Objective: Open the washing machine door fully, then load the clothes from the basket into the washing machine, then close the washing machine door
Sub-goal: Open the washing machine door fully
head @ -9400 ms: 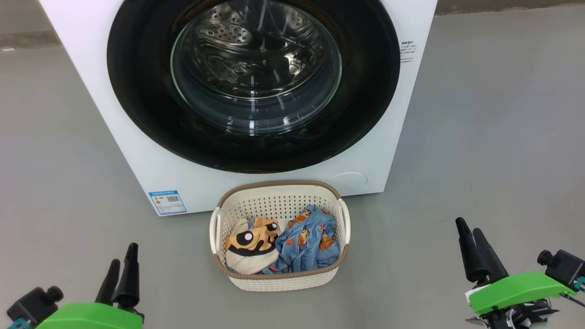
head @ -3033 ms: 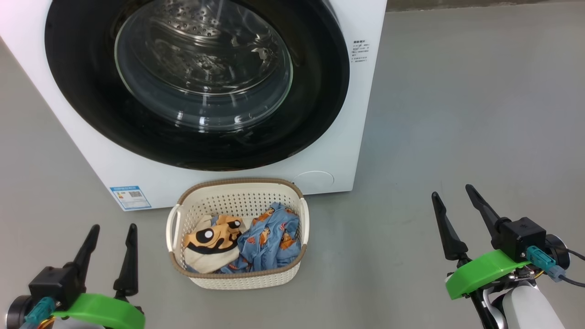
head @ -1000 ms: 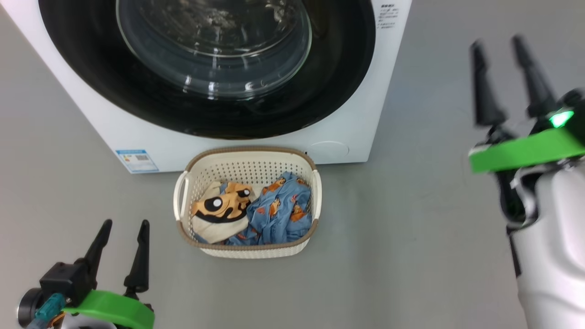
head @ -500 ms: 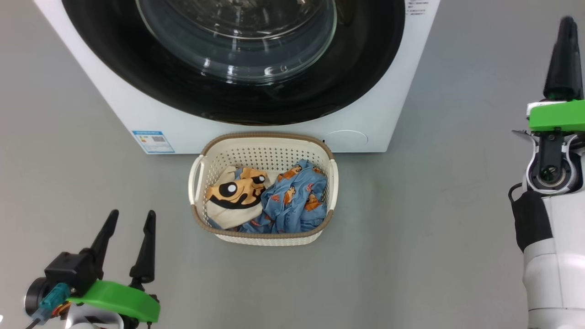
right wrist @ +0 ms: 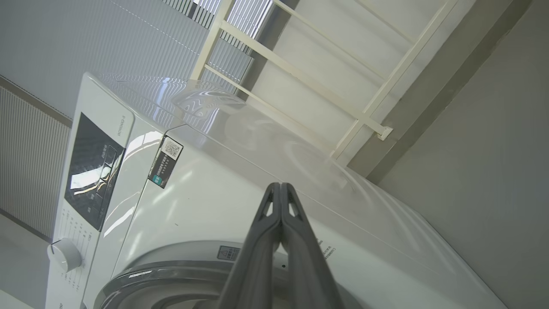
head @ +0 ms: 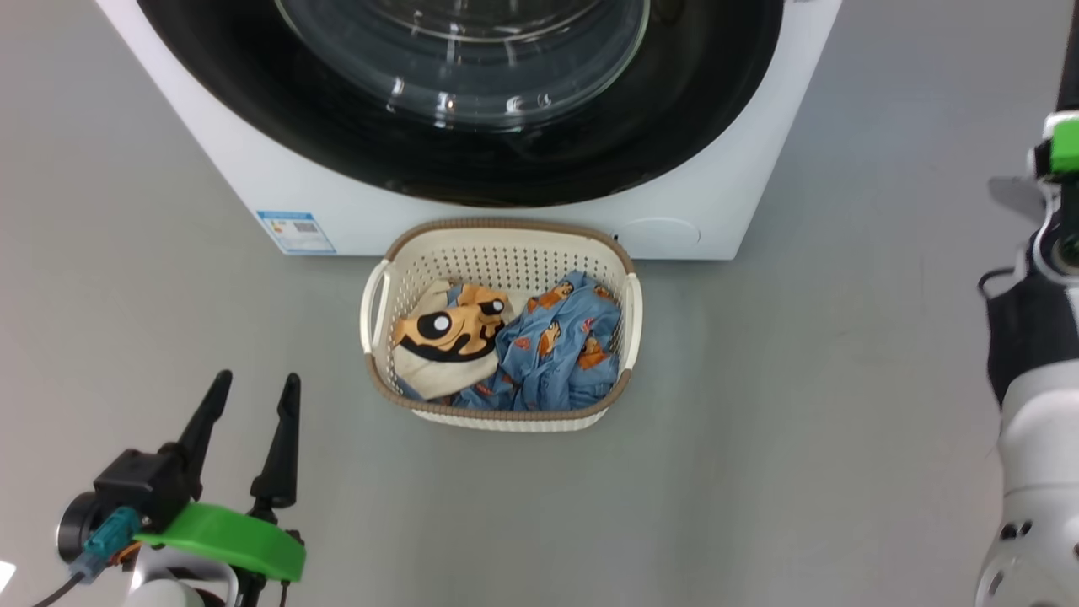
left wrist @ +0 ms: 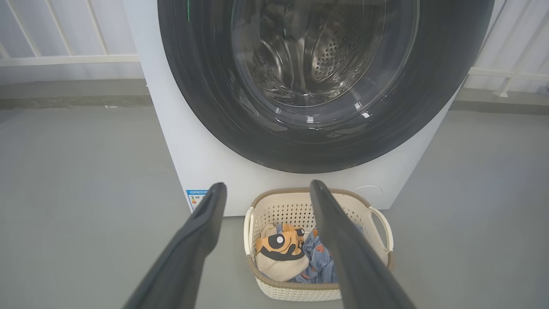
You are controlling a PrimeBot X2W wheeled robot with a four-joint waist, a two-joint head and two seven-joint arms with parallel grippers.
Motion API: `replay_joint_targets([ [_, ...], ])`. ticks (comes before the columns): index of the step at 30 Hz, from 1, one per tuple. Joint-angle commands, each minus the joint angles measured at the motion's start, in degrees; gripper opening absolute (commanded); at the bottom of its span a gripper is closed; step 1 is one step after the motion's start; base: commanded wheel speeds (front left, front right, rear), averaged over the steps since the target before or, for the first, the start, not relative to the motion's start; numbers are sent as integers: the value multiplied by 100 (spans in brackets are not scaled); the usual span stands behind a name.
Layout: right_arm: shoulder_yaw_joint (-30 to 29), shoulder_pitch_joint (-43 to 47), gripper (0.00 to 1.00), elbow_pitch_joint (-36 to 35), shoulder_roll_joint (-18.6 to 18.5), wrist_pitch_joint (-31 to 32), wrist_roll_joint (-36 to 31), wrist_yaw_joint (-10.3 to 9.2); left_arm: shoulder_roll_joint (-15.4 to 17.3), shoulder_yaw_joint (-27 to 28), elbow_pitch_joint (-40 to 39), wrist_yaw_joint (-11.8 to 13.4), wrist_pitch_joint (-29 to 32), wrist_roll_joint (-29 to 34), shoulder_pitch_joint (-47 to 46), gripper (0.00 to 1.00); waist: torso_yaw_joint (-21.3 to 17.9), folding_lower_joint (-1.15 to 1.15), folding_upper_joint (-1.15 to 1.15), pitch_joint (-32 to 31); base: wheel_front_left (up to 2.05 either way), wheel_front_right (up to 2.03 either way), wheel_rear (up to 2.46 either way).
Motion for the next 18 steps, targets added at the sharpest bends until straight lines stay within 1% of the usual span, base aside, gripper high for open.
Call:
replay_joint_targets([
  [1,35,-311,0,-34,-7,104,-10,10,135,173,-141,-9,-37,-55,-220,100,54,0,0,105,0,0,0],
  [6,-133,-772,0,280,-74,423,-143,10,103,128,-182,-9,-37,-100,-328,100,142,0,0,316,0,0,0],
  [11,-227,-1236,0,641,-106,951,-360,10,41,118,-222,-9,-37,-138,-465,100,223,0,0,537,0,0,0],
  [18,-301,-1883,0,952,-164,1483,-878,10,-59,91,-254,-9,-37,-231,-607,100,333,0,0,819,0,0,0],
])
